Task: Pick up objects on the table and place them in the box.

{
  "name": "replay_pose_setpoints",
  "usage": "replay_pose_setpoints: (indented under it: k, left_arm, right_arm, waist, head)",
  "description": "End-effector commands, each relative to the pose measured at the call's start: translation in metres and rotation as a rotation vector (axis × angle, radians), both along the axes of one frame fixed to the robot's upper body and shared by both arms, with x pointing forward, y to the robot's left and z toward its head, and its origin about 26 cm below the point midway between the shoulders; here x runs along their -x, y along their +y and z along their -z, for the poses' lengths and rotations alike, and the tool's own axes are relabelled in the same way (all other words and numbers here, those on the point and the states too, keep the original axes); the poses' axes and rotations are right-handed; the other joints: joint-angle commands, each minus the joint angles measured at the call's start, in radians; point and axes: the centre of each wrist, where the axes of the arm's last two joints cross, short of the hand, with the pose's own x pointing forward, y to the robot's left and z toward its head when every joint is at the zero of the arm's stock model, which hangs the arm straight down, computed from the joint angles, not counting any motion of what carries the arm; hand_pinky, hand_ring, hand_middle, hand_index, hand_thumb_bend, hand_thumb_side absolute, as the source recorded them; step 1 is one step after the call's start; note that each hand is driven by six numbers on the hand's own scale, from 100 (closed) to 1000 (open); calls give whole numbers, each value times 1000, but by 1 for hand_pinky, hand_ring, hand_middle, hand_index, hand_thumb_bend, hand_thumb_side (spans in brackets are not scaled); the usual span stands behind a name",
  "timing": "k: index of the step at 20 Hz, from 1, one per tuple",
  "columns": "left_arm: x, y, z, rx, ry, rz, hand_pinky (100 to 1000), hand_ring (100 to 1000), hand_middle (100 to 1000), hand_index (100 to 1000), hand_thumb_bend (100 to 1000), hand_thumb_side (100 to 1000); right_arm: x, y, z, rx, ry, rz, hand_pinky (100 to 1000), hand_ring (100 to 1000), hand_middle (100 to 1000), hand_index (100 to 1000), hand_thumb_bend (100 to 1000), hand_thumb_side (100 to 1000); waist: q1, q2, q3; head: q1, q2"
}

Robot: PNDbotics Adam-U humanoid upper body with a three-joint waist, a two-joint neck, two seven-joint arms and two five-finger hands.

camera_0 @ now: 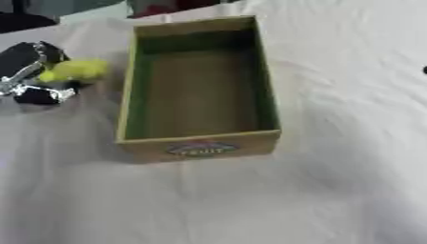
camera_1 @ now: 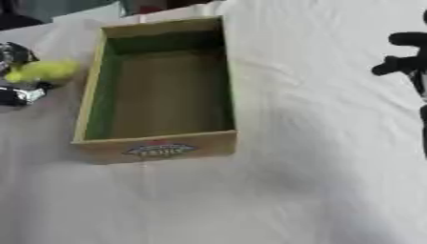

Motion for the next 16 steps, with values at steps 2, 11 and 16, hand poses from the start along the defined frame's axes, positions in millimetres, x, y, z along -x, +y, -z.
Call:
replay_pose_setpoints:
  k: [2,11,16]
  left_arm:
    - [6,6,-25,46,-122,-19,286,474,375,480,100,277]
    - [13,-1,-47,202,-329,-10,242,416,303,394,100,308]
    - [19,-11,-65,264,-427,38,235,411,304,391,100,316]
  right_arm:
    - [4,-1,-5,8,-17,-3,829,601,736,951,100,721]
    - [5,-2,0,-1,3,8,829,603,736,948,100,726]
    - [5,-2,1,-6,6,8,828,605,735,943,100,733]
  waist:
    - [-9,-34,6]
    - [-27,-64,32]
    - [-38,-85,43]
  head:
    - [-3,-3]
    - [-18,19]
    - [-20,25]
